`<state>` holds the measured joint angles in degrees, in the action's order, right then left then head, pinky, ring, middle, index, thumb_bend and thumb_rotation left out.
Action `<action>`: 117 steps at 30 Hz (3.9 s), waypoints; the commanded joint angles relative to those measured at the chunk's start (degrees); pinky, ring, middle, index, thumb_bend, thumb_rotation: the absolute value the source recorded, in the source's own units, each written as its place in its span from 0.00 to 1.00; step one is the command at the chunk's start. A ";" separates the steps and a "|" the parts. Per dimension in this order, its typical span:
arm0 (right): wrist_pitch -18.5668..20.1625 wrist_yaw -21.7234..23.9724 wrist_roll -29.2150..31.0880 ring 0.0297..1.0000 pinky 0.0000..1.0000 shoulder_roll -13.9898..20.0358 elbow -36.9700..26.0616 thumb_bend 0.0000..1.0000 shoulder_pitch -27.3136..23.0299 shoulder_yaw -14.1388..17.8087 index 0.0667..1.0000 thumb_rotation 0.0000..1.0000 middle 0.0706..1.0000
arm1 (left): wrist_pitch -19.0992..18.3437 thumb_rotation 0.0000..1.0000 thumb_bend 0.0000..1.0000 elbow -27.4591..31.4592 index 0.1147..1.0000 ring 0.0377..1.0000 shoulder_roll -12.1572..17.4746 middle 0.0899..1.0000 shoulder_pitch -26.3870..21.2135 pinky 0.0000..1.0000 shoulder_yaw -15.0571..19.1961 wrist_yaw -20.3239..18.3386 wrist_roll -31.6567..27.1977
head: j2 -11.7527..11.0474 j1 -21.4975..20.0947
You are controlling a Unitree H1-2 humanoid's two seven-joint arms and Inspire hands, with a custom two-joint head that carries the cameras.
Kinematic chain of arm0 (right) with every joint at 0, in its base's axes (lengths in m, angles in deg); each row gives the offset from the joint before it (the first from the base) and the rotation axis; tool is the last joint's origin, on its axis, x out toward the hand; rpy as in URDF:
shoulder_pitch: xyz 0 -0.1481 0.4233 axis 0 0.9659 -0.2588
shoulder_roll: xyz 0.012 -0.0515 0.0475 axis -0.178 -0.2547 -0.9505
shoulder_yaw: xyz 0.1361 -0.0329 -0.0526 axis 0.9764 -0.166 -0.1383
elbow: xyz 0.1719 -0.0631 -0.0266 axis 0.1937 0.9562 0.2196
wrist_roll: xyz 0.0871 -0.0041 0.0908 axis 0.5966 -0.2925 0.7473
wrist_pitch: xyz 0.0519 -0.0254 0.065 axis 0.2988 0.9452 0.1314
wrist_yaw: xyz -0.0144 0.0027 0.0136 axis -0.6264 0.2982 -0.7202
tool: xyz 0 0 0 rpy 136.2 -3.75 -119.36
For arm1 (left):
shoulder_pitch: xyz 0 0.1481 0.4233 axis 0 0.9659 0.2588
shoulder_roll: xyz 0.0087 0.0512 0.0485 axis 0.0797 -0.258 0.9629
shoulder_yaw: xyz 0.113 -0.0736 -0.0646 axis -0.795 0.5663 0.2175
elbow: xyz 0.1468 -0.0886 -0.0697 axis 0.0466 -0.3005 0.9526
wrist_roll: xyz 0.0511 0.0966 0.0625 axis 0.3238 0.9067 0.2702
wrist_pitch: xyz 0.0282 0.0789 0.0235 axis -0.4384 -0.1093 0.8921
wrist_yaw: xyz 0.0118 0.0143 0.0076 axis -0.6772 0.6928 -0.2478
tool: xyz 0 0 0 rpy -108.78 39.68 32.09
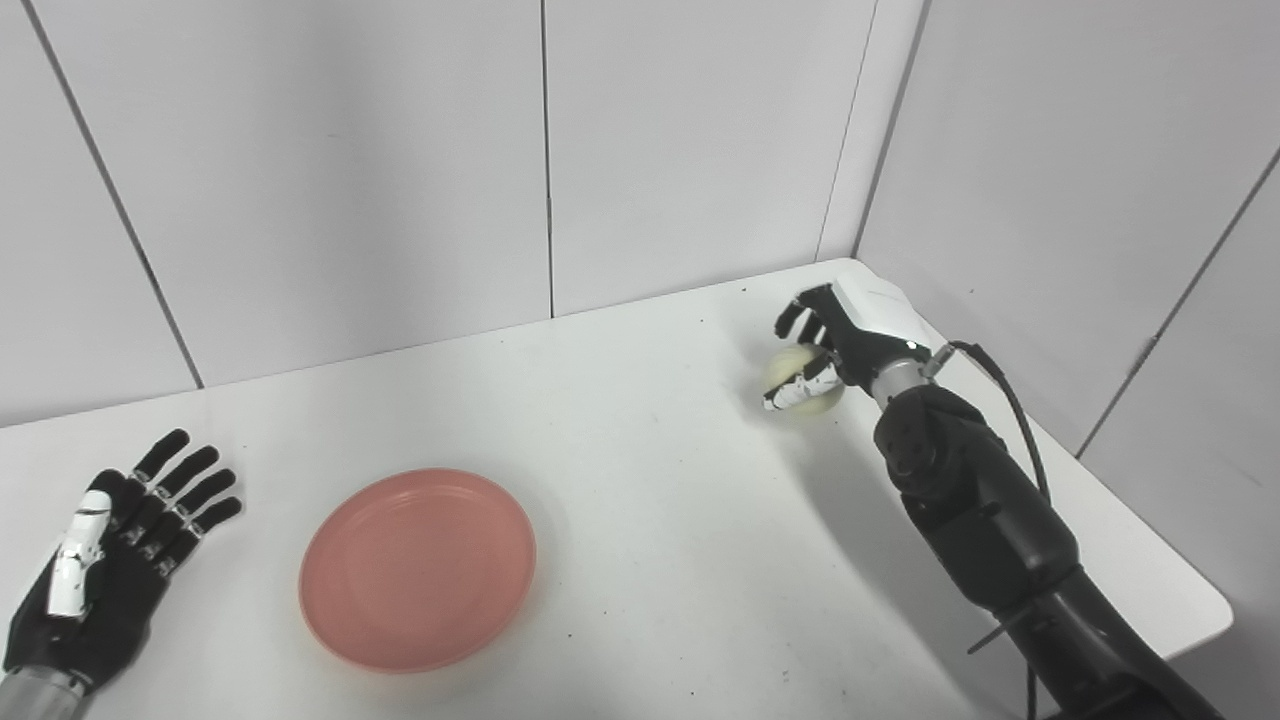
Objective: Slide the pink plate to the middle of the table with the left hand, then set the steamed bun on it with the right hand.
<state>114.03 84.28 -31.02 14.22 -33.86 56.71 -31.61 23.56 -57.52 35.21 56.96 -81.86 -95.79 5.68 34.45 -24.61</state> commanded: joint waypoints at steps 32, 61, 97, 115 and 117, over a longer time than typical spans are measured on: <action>-10.44 9.04 2.74 0.35 0.31 -11.12 -2.98 0.52 -15.42 -15.21 0.51 0.00 0.38 | -14.95 1.00 0.45 12.73 0.95 0.94 -12.75 0.94 9.59 0.94 -8.49 17.49 8.74 | -0.51 29.32; -11.22 14.34 -0.59 0.35 0.29 -22.25 -3.31 0.52 -14.14 -22.91 0.51 0.00 0.38 | -15.42 1.00 0.44 12.85 0.92 0.90 -15.08 0.90 8.57 0.92 -8.37 19.11 9.31 | 1.32 32.52; -6.51 27.14 -8.23 0.81 0.61 -19.68 -5.13 0.76 -15.40 -27.57 0.86 0.40 0.88 | -16.29 1.00 0.45 14.27 0.89 0.90 -15.45 0.90 8.72 0.90 -8.29 19.75 10.55 | 2.04 32.03; -4.78 32.41 -9.63 0.94 0.81 -18.66 -13.57 0.93 -16.52 -23.67 1.00 0.82 1.00 | -16.87 1.00 0.43 13.91 0.92 0.91 -14.95 0.91 8.69 0.92 -7.95 19.04 9.05 | 1.01 30.80; -6.14 30.14 -8.03 0.94 0.82 -18.50 -13.72 0.93 -15.54 -21.80 1.00 0.82 0.99 | -16.69 1.00 0.43 13.43 0.93 0.91 -14.95 0.91 8.61 0.93 -7.75 19.05 9.04 | 0.73 30.33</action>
<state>110.02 117.56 -39.98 -4.70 -45.16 43.00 -55.38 13.99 -39.84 19.75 62.32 -89.59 -77.49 13.98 35.25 5.72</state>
